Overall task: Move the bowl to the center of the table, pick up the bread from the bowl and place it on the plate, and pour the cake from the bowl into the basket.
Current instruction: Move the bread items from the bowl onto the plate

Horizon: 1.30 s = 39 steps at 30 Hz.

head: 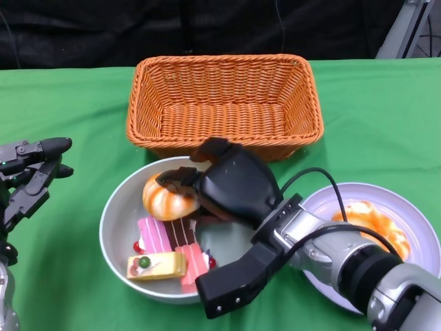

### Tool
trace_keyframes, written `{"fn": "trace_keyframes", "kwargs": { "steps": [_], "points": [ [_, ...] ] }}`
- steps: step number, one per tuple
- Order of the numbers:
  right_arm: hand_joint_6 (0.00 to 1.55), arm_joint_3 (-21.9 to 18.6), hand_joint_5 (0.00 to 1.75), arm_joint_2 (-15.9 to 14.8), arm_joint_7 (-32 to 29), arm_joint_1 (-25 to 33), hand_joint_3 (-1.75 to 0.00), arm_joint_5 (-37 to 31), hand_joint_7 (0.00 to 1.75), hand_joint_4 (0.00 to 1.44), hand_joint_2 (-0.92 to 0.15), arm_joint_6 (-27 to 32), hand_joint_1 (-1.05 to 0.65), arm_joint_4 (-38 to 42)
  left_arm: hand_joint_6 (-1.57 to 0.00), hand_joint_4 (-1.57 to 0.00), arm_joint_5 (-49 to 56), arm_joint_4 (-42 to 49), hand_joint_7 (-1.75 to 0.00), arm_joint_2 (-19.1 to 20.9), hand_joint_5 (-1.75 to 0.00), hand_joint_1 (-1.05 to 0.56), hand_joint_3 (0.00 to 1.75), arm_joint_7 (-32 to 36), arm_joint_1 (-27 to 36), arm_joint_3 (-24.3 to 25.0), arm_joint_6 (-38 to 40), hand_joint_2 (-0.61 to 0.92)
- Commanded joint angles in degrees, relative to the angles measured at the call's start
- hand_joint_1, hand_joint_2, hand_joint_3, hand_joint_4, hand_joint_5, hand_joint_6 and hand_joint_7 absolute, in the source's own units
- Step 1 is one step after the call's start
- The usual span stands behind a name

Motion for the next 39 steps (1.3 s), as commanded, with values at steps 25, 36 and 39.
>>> {"fn": "trace_keyframes", "kwargs": {
  "steps": [25, 36, 39],
  "points": [
    [1.20, -11.31, 1.03, -5.57, -3.63, 0.91, 0.00, 12.91, 0.04, 0.86, -0.86, -22.34, -0.24, -4.69, -1.23, -0.86, -0.02, -0.03, -0.01, 1.06, -0.91, -0.09, 0.35, 0.14, 0.10, 0.12, 0.07, 0.92],
    [1.22, -20.05, 1.06, -7.74, 11.86, 10.42, 0.00, 25.75, 0.03, 0.87, -0.87, -26.92, -0.15, -17.45, -1.23, -0.85, -1.33, -0.14, -0.01, 0.94, -0.92, -0.08, 0.35, -1.38, -0.08, 0.48, 0.63, 0.92],
    [1.23, -23.07, 1.04, -8.67, 18.98, 15.23, -0.01, 31.37, 0.04, 0.86, -0.88, -25.70, -0.13, -25.25, -1.23, -0.84, -2.08, -0.36, -0.01, 0.83, -0.92, -0.07, 0.36, -1.89, -0.14, 0.70, 1.18, 0.92]
  ]
}}
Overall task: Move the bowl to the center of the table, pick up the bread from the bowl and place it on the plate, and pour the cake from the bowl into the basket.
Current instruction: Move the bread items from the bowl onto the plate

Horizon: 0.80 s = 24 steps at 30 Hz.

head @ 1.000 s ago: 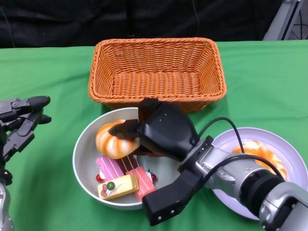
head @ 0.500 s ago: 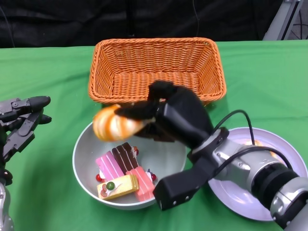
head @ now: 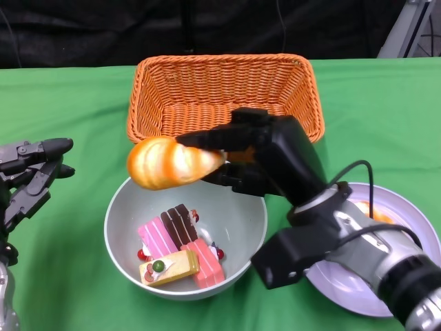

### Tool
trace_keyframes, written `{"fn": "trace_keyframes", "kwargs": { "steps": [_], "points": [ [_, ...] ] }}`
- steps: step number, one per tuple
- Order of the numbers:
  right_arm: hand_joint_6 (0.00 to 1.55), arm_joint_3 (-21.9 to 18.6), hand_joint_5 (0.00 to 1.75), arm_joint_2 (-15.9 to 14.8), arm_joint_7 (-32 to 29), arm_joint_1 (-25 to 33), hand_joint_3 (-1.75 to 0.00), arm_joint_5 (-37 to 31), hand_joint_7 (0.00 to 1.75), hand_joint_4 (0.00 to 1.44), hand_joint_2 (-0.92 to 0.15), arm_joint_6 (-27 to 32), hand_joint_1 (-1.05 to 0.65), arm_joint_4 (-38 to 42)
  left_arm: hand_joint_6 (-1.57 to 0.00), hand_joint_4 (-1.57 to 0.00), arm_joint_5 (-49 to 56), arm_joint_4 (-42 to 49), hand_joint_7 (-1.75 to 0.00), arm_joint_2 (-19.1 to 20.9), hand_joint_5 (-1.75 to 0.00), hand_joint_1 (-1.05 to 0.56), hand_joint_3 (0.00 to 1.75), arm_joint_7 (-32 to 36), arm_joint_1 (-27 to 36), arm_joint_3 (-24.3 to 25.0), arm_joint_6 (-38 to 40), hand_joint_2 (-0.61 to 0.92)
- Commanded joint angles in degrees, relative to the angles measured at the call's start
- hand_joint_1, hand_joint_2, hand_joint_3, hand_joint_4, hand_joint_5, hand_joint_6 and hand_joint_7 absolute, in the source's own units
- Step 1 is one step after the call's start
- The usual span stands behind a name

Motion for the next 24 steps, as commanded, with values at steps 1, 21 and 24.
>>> {"fn": "trace_keyframes", "kwargs": {
  "steps": [1, 21, 24],
  "points": [
    [1.23, -3.43, 1.03, -1.53, 5.91, 4.37, -0.01, 5.39, 0.04, 0.87, -0.88, 0.64, -0.12, -7.23, -1.23, -0.84, -1.21, -0.31, -0.01, 0.90, -0.92, -0.07, 0.36, -0.78, -0.09, 0.65, 0.76, 0.92],
    [1.18, -19.29, 1.46, -4.87, 23.71, 25.47, -0.05, 17.39, 0.16, 0.77, -0.92, 16.41, -0.08, -36.74, -1.21, -0.83, -1.71, 0.30, 0.00, 1.38, -0.92, -0.06, 0.37, -1.11, -0.75, 0.74, 2.08, 0.92],
    [1.14, -21.17, 1.39, -4.84, 25.46, 26.86, -0.04, 19.39, 0.24, 0.76, -0.92, 19.13, -0.09, -38.74, -1.21, -0.83, -1.38, 0.33, -0.01, 1.54, -0.92, -0.05, 0.36, -0.67, -0.81, 0.63, 2.17, 0.92]
  ]
}}
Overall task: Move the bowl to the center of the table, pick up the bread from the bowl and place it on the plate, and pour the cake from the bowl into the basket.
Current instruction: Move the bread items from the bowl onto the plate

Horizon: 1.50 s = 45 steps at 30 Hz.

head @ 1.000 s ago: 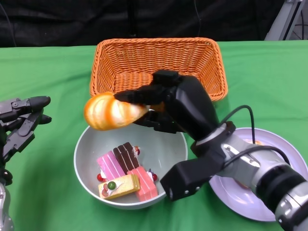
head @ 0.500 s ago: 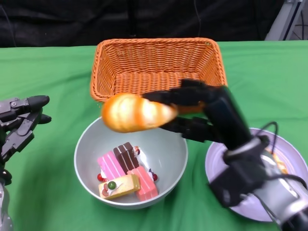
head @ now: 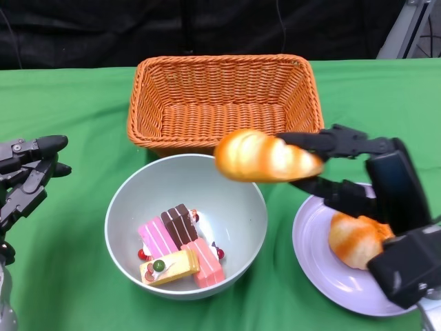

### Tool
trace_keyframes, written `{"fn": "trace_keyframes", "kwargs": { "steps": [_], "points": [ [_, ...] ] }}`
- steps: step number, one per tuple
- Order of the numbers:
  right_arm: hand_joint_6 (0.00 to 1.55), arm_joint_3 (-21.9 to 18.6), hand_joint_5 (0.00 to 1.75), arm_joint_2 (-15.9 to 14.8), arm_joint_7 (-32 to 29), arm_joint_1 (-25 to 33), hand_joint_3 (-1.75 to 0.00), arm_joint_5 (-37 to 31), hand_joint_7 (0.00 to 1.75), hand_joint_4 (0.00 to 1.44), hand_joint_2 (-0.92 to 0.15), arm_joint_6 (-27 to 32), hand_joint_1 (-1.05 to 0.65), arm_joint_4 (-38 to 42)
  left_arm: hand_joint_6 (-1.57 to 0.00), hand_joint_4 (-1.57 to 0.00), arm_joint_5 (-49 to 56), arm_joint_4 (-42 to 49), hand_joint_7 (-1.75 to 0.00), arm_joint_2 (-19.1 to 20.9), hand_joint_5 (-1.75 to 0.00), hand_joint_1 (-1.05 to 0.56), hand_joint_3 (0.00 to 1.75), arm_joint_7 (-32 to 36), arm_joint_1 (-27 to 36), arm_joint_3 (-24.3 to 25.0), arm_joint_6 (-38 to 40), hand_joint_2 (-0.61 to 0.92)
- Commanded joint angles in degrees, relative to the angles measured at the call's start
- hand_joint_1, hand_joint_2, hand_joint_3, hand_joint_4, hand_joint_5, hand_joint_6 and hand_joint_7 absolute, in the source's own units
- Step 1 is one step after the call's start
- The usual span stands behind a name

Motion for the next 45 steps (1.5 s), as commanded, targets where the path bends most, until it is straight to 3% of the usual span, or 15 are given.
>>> {"fn": "trace_keyframes", "kwargs": {
  "steps": [1, 3, 5, 12, 17, 21, 27, 34, 38, 42, 45],
  "points": [
    [1.06, -2.69, 1.38, -0.77, 1.69, 2.00, -0.05, 2.70, 0.40, 0.77, -0.92, 4.14, -0.09, -3.35, -1.21, -0.83, -0.10, 0.21, -0.01, 1.18, -0.92, -0.06, 0.36, 0.04, -0.45, 0.33, 0.53, 0.92],
    [0.89, -3.95, 1.35, -0.43, 3.07, 3.31, -0.06, 4.68, 0.76, 0.79, -0.92, 8.89, -0.12, -6.15, -1.21, -0.83, 0.20, 0.15, 0.00, 1.27, -0.92, -0.05, 0.37, 0.34, -0.37, 0.23, 0.62, 0.92],
    [0.79, -5.33, 1.36, -0.14, 5.07, 4.53, -0.08, 8.23, 0.96, 0.78, -0.92, 14.62, -0.11, -9.28, -1.21, -0.82, 0.27, 0.25, 0.00, 1.39, -0.92, -0.04, 0.38, 0.11, -0.38, 0.17, 0.57, 0.92],
    [0.65, -10.70, 1.50, 0.00, 8.40, 6.14, -0.18, 17.91, 1.16, 0.67, -0.92, 29.31, -0.09, -14.93, -1.20, -0.81, -0.26, 0.18, 0.00, 1.37, -0.94, -0.06, 0.39, -0.68, -0.48, 0.30, 1.37, 0.92],
    [0.64, -12.44, 1.47, -1.08, 6.80, 6.46, -0.17, 14.41, 1.16, 0.68, -0.91, 30.01, -0.09, -14.55, -1.20, -0.79, -0.31, 0.26, 0.00, 1.40, -0.95, -0.06, 0.40, -0.67, -0.50, 0.42, 1.50, 0.92],
    [0.70, -12.71, 1.37, -2.54, 2.13, 7.05, -0.12, 6.17, 1.06, 0.73, -0.91, 21.75, -0.03, -9.61, -1.20, -0.79, -0.69, 0.29, 0.00, 1.45, -0.95, -0.05, 0.40, -0.96, -0.51, 0.68, 1.56, 0.92],
    [0.74, -13.56, 1.34, -3.52, -3.47, 6.84, -0.09, 0.14, 0.98, 0.75, -0.90, 13.86, -0.03, -2.89, -1.20, -0.79, -0.36, 0.59, 0.00, 1.77, -0.95, -0.05, 0.41, -0.81, -0.56, 0.74, 1.33, 0.92],
    [0.80, -13.17, 1.40, -6.60, -11.71, 5.43, -0.05, -8.08, 0.88, 0.78, -0.89, 2.34, -0.02, 6.12, -1.19, -0.78, -0.23, 1.06, 0.00, 1.98, -0.95, -0.04, 0.42, -1.10, -0.85, 0.91, 1.43, 0.92],
    [0.88, -12.42, 1.47, -7.79, -16.15, 4.34, -0.02, -12.07, 0.77, 0.81, -0.86, -1.05, -0.02, 10.68, -1.20, -0.79, -0.47, 1.12, 0.00, 1.87, -0.95, -0.04, 0.42, -1.31, -0.97, 1.07, 1.55, 0.92],
    [0.98, -11.04, 1.21, -8.87, -19.18, 2.60, -0.01, -13.89, 0.61, 0.89, -0.86, -5.90, 0.01, 16.76, -1.20, -0.80, -0.43, 1.20, 0.00, 2.00, -0.95, -0.05, 0.42, -1.50, -1.06, 1.16, 1.53, 0.92],
    [0.99, -9.93, 1.16, -9.59, -21.89, 1.11, -0.01, -15.50, 0.59, 0.89, -0.86, -9.23, 0.02, 21.44, -1.20, -0.80, 0.25, 1.13, -0.01, 2.16, -0.94, -0.08, 0.41, -0.74, -0.91, 0.99, 1.11, 0.92]
  ]
}}
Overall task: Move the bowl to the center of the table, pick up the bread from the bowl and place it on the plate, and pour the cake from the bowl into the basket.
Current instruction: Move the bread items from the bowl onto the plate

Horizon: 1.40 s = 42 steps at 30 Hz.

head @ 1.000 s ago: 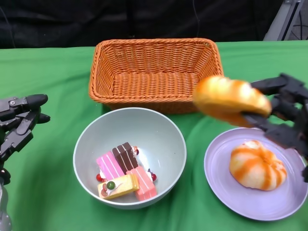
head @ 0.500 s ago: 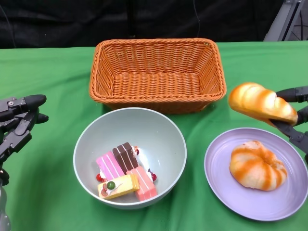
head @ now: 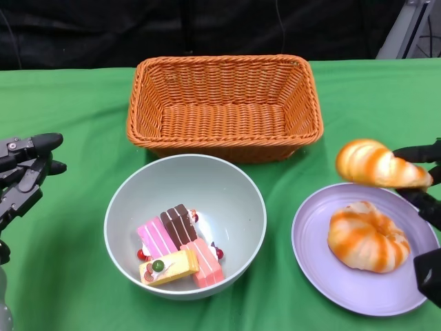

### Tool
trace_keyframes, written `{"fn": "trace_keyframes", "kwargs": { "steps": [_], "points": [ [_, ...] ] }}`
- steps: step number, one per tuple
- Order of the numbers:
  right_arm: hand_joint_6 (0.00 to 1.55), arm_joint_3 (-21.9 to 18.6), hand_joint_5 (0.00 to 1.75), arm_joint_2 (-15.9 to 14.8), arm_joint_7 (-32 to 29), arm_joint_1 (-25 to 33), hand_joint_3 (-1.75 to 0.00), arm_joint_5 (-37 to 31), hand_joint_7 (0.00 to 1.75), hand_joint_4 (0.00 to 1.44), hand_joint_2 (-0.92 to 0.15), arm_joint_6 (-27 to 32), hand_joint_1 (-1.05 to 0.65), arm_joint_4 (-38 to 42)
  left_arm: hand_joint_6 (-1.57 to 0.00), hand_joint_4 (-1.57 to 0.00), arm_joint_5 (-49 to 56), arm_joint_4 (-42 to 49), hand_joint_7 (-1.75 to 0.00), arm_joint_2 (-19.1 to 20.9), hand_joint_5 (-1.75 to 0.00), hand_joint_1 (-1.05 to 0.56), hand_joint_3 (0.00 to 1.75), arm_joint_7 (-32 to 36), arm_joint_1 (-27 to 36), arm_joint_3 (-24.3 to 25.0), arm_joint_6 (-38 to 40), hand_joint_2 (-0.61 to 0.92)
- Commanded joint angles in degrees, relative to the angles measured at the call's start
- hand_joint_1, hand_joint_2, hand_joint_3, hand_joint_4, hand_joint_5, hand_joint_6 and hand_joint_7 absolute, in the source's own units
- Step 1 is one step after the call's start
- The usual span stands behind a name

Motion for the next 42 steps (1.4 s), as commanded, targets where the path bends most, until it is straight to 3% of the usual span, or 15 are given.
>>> {"fn": "trace_keyframes", "kwargs": {
  "steps": [1, 8, 20, 26, 34, 42],
  "points": [
    [1.00, 0.75, 1.15, -1.75, -3.13, -2.02, -0.01, -0.99, 0.59, 0.89, -0.86, -3.61, 0.02, 4.90, -1.20, -0.80, 0.12, 0.23, 0.00, 1.37, -0.93, -0.08, 0.41, 0.23, -0.22, 0.19, -0.21, 0.92],
    [1.01, 3.51, 1.14, -2.75, -5.89, -4.36, 0.00, -3.90, 0.54, 0.90, -0.84, -3.94, 0.03, 11.19, -1.20, -0.81, -0.32, -0.02, -0.01, 1.35, -0.93, -0.08, 0.39, -0.17, -0.07, 0.40, -0.17, 0.92],
    [1.08, 6.12, 1.16, -4.12, -5.54, -4.60, 0.00, -5.37, 0.38, 0.90, -0.84, -0.62, 0.07, 11.58, -1.20, -0.80, 0.46, 0.39, 0.00, 1.81, -0.92, -0.09, 0.40, -0.04, -0.08, 0.21, -0.81, 0.92],
    [1.08, 7.32, 1.17, -4.88, -1.76, -3.72, -0.01, -5.08, 0.33, 0.88, -0.86, 4.36, 0.04, 8.97, -1.20, -0.81, -0.32, 0.48, -0.01, 1.53, -0.92, -0.09, 0.40, -0.58, -0.28, 0.59, -0.65, 0.92],
    [1.15, 8.20, 0.89, -5.62, 3.85, -1.83, 0.00, -5.32, 0.16, 0.94, -0.88, 11.38, 0.03, 3.18, -1.20, -0.81, -0.55, 0.47, -0.01, 1.68, -0.92, -0.09, 0.39, -0.90, -0.36, 0.64, 0.06, 0.92],
    [1.17, 8.62, 0.84, -5.51, 2.38, -0.95, 0.00, -5.47, 0.11, 0.97, -0.86, 12.20, 0.05, 1.00, -1.21, -0.82, -0.30, 0.63, -0.01, 1.66, -0.92, -0.10, 0.39, -0.55, -0.44, 0.59, -0.21, 0.92]
  ]
}}
